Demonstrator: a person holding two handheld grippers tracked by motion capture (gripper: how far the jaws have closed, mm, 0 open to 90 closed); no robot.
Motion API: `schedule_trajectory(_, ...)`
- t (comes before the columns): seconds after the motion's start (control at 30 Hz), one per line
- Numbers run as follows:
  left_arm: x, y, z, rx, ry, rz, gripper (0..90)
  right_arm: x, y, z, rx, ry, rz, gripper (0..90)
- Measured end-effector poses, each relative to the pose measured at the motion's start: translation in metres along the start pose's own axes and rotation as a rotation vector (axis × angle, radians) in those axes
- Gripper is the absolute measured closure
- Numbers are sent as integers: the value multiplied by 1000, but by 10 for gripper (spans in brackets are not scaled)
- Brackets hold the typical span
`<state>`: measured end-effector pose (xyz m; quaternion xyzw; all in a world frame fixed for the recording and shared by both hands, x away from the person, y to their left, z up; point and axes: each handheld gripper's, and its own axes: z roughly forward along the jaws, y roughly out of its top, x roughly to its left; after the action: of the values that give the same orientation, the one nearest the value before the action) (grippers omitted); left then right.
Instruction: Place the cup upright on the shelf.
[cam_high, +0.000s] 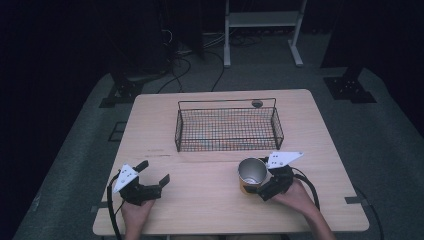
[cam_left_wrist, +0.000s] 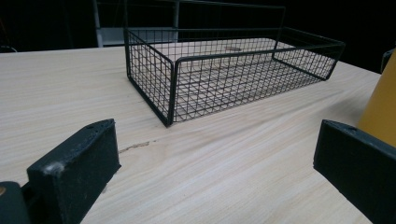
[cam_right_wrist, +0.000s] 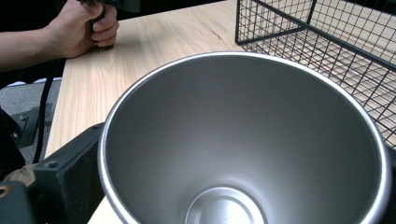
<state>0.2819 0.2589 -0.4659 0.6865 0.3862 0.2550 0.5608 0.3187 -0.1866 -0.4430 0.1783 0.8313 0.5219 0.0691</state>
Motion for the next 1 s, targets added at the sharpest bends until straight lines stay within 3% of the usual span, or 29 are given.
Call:
schedule_trajectory(0.13,0,0,0,0,0,0,0,0,0,-2,-17,4,-1,80)
schedule_trajectory(1.0,0,0,0,2,1,2,0,-4,10,-10,-25,-8,27,95)
